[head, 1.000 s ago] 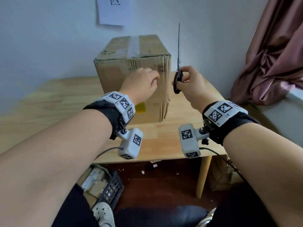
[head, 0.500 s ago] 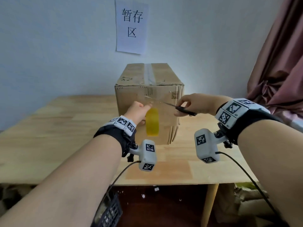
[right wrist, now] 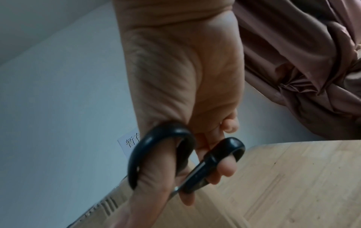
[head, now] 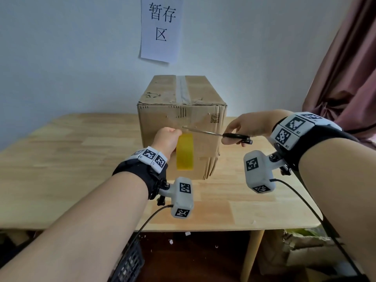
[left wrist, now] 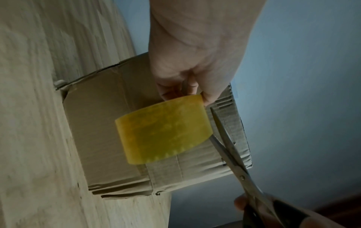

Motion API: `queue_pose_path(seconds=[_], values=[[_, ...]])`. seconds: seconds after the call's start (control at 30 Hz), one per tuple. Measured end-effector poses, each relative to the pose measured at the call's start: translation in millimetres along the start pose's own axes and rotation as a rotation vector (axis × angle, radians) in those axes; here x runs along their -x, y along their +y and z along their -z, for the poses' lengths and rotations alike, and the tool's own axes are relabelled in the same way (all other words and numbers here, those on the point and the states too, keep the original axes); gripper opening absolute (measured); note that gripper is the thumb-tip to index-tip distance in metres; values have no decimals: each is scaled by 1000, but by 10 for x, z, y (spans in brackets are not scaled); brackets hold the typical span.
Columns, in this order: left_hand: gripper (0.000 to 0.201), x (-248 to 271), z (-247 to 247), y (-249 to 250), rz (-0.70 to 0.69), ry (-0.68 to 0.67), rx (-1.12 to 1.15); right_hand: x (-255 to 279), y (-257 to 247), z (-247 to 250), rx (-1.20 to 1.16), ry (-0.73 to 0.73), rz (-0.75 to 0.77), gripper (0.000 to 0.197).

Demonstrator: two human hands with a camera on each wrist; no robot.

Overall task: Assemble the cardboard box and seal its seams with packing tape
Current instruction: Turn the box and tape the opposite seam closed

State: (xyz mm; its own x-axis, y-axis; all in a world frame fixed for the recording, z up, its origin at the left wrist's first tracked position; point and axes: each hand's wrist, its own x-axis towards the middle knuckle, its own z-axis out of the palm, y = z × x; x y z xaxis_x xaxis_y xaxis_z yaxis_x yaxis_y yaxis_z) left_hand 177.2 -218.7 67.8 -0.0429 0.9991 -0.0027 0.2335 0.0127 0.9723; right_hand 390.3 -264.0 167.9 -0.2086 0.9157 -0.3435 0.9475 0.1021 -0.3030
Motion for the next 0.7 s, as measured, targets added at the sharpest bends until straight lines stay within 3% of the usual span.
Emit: queue_pose_path(seconds=[0.3, 0.47, 0.7], values=[[12, 10, 0, 9, -22, 58, -51, 1, 170, -41, -112, 1, -7, 67], [10, 44, -33, 10, -1, 59, -53, -147, 57, -128, -131, -8, 20, 53], [14, 43, 101, 23, 55, 21, 35, -273, 71, -17, -133, -101, 52, 81]])
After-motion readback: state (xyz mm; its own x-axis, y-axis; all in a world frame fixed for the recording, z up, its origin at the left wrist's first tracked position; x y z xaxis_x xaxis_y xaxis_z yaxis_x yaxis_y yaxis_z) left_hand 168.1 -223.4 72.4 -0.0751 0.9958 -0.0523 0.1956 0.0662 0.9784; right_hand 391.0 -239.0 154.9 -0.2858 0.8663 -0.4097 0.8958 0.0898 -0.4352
